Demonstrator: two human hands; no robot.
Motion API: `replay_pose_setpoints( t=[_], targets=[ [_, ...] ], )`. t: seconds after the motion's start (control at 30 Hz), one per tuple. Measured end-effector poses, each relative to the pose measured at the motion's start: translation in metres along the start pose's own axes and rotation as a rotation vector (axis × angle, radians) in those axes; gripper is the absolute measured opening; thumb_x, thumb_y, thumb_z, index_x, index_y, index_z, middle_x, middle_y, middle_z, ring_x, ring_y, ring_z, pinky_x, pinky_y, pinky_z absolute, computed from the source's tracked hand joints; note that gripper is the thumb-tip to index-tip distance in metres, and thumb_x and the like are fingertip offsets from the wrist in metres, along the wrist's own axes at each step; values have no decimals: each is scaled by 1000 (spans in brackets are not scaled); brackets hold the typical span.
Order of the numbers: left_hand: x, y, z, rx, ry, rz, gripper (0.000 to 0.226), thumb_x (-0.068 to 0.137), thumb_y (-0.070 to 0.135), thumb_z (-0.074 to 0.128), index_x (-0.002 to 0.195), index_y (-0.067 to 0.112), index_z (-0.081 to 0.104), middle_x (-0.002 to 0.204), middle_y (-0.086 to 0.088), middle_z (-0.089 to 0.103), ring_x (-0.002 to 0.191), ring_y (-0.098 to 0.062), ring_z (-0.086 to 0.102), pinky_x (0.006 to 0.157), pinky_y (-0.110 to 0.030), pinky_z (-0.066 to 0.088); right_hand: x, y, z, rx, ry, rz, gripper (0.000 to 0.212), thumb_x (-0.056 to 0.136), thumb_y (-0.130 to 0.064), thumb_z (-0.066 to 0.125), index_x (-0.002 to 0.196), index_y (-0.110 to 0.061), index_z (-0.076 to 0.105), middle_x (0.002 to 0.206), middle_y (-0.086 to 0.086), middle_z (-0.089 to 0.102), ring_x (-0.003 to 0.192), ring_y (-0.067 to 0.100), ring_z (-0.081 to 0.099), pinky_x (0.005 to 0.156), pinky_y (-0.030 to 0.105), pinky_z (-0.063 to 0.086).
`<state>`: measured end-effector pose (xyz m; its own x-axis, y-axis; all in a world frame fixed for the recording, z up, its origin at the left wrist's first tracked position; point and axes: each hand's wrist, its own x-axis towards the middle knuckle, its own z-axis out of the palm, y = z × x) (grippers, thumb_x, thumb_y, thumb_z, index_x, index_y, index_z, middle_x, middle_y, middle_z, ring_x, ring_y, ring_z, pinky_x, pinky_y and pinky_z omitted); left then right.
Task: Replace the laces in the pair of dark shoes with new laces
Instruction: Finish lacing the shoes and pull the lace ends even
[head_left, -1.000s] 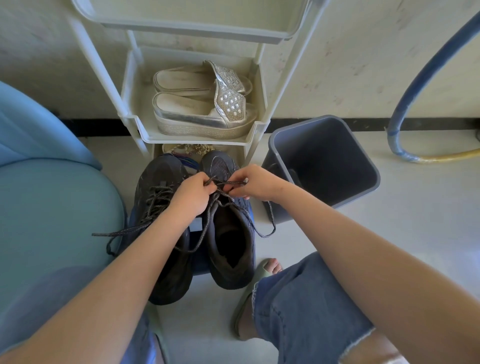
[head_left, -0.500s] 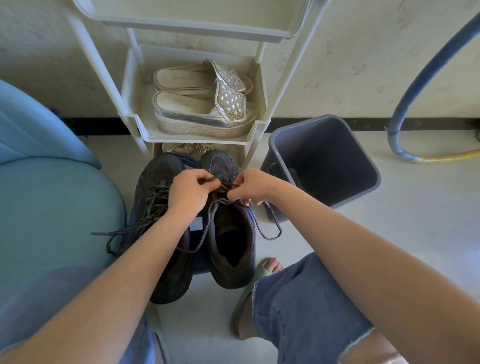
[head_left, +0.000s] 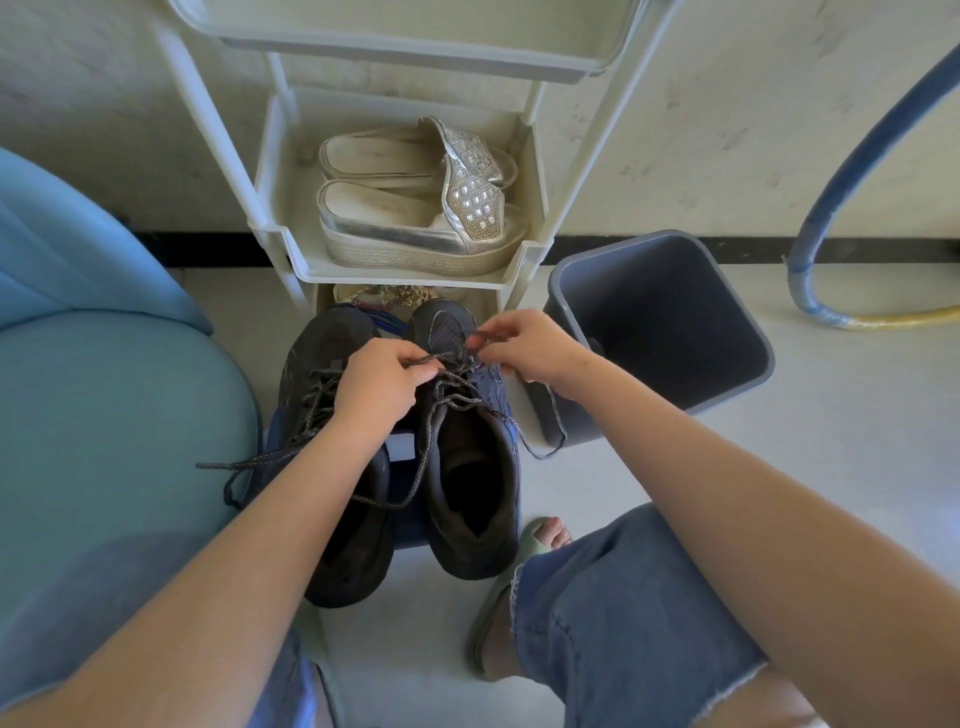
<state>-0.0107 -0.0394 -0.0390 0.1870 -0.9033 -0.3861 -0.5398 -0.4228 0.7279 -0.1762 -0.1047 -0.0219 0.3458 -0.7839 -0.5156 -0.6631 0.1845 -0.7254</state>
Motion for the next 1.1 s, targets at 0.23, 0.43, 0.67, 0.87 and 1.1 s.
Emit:
replay_pose_setpoints(
  t=[0.23,0.43,0.67,0.87,1.1],
  targets=[
    [-6,6,-12,193,-62,-53,11,90,21,63,96,20,73,55,8,48,60,-11,51,68,-25,38,11,-5,10,-279,-111,-122,21,86,0,63,103,-9,72,92,-1,67,84,7,58,78,15,41],
    [-8,10,-11,235,-63,-63,11,91,20,62,96,18,72,58,4,54,58,-13,55,69,-27,43,13,-2,11,-299,-36,-92,10,84,-9,71,94,-7,71,76,-5,62,65,4,54,64,13,43],
    [-6,15,-14,172,-138,-158,15,92,19,61,103,17,72,55,3,52,57,-7,52,70,-23,39,12,0,8,-193,31,-10,11,91,-11,63,99,-4,64,78,2,64,55,13,59,69,23,48],
    [-2,10,-9,117,-121,-145,15,91,17,62,103,16,71,67,0,62,58,-9,54,69,-22,40,11,0,8,-171,26,-1,8,92,-14,62,98,-9,62,84,4,67,53,13,61,78,30,50],
    [4,3,-3,75,12,-50,16,95,14,54,103,15,68,96,1,70,51,-7,51,63,-22,42,12,2,10,-173,32,2,8,94,-16,60,99,-10,61,82,0,64,51,10,63,85,33,49]
  ],
)
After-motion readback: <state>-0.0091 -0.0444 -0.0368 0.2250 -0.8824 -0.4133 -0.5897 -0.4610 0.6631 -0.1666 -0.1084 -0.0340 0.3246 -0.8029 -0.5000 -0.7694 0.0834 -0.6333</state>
